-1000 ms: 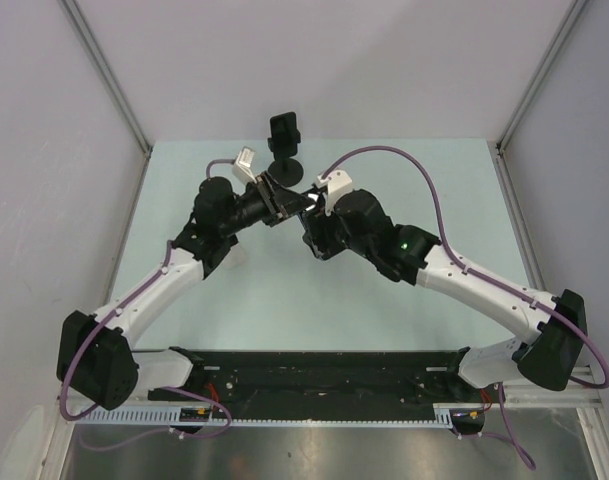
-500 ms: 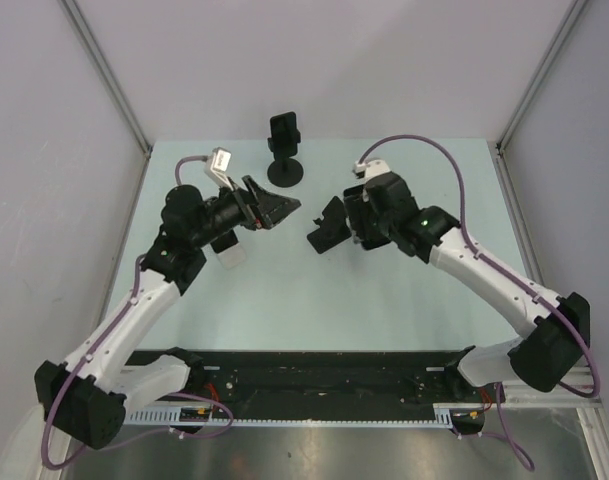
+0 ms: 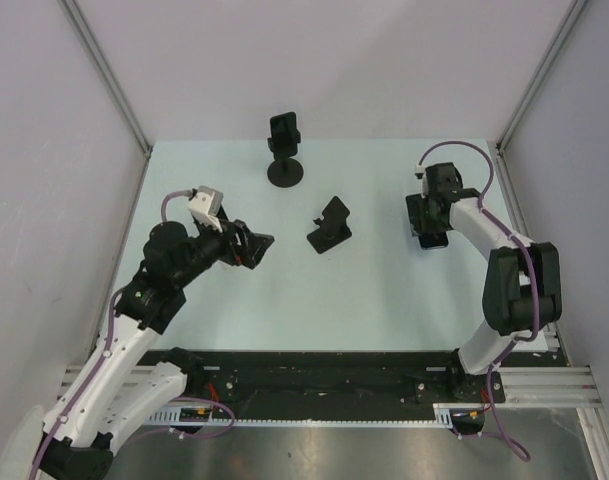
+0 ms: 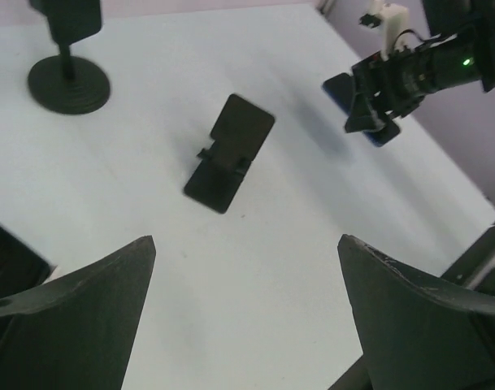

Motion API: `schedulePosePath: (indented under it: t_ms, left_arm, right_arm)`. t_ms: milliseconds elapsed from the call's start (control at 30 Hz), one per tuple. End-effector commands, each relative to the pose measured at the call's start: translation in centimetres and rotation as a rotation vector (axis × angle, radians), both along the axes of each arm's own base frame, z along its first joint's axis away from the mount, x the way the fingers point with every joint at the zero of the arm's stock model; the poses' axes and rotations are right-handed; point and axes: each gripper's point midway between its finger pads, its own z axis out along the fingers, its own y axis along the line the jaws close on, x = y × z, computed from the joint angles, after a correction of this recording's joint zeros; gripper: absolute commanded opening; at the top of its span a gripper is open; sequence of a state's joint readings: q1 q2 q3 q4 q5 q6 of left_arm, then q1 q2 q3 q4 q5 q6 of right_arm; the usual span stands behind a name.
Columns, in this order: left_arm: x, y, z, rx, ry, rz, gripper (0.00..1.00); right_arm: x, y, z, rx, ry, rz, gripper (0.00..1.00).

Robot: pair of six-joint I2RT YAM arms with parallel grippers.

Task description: Remove the phone from the phone stand

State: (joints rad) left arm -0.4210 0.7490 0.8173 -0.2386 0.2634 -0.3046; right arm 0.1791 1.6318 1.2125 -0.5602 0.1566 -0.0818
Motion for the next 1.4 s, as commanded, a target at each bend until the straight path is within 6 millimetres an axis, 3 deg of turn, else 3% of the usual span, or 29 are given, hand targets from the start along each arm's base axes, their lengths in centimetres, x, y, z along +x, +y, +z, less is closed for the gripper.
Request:
schedulePosePath:
  t_ms: [0, 33, 133, 200, 367, 500, 733, 967, 1367]
  left_arm:
    - [0.2, 2.8, -2.6, 0.182, -0.039, 0.105, 1.0]
    - [0.1, 2.9, -2.8, 0.198, -0.047, 0.11, 1.0]
    - [0.3, 3.7, -4.7, 0.256, -0.035, 0.148, 1.0]
    - [0.8, 4.9, -5.8, 0.294, -0.023, 0.221, 1.0]
    - [1.2, 6.5, -5.2, 0.337, -0.057, 0.307, 1.0]
    - [1.3, 7.5, -4.9, 0.348, -0.065, 0.362, 1.0]
    - [1.2, 8.0, -4.8, 0.351, -0.069, 0.383, 1.0]
    - [1.2, 8.0, -4.8, 0.352, -0.071, 0.383, 1.0]
    - [1.1, 8.1, -4.8, 0.352, -0.072, 0.386, 1.0]
  right_arm:
    - [2.4, -2.9, -1.4, 0.029, -0.018, 0.014, 0.0]
    - [2.4, -4.1, -1.8, 0.034, -0.007, -0.008, 0.0]
    - [2.0, -5.0, -3.9, 0.032, 0.052, -0.005, 0.0]
    - [1.7, -7.3, -5.4, 0.048, 0.089, -0.057, 0.0]
    - [0.9, -10.0, -7.2, 0.095, 0.137, -0.101, 0.0]
    - [0.5, -10.9, -8.0, 0.098, 0.16, -0.096, 0.03]
    - [-0.6, -11.2, -10.2, 0.096, 0.235, -0.073, 0.22]
    - [-1.2, -10.9, -11.0, 0.108, 0.269, -0.062, 0.51]
    - [-1.7, -10.7, -12.0, 0.123, 0.305, -0.06, 0.71]
